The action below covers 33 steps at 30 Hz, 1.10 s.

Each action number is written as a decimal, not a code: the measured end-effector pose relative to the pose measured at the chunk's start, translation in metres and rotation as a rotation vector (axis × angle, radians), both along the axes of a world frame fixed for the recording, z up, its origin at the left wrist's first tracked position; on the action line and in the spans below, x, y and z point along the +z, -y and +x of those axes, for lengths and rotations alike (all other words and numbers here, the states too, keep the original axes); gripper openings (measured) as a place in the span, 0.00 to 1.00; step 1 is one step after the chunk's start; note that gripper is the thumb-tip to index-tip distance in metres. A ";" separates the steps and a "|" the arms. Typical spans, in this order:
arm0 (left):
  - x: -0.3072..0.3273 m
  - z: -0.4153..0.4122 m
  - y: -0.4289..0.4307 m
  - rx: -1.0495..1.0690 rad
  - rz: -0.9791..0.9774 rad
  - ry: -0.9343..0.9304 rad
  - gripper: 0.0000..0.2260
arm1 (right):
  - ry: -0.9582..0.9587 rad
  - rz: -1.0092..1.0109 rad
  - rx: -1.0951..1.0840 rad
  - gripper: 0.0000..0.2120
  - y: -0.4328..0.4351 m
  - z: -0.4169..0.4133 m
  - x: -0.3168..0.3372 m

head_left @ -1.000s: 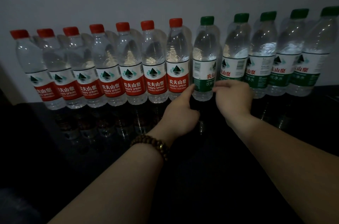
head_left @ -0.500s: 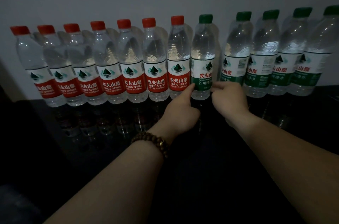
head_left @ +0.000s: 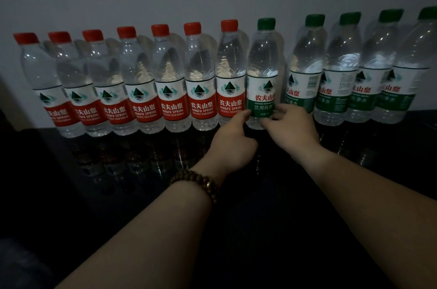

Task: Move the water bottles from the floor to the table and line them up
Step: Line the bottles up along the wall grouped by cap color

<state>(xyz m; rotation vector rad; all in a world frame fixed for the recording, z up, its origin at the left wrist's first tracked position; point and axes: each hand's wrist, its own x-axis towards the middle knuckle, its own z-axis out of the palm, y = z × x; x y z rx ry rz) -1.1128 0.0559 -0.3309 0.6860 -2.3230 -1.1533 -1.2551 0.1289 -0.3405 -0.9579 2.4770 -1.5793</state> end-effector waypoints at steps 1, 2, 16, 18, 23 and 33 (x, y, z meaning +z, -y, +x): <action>0.000 0.000 0.000 0.001 0.011 -0.002 0.37 | -0.014 0.000 -0.001 0.12 -0.001 -0.001 -0.001; -0.001 0.000 0.000 0.002 0.024 -0.006 0.36 | -0.028 0.003 -0.012 0.17 -0.001 -0.002 -0.002; 0.000 -0.002 0.002 -0.032 0.042 0.003 0.37 | -0.075 0.039 -0.078 0.21 -0.002 -0.005 -0.002; 0.000 -0.001 0.002 -0.034 0.039 0.004 0.37 | -0.069 0.017 -0.100 0.20 -0.003 -0.004 -0.002; 0.001 -0.001 0.002 -0.043 0.048 0.013 0.37 | -0.030 -0.011 -0.049 0.21 -0.001 -0.005 -0.004; 0.000 -0.004 0.003 -0.053 0.000 0.057 0.38 | -0.030 -0.039 0.013 0.23 0.001 -0.010 -0.011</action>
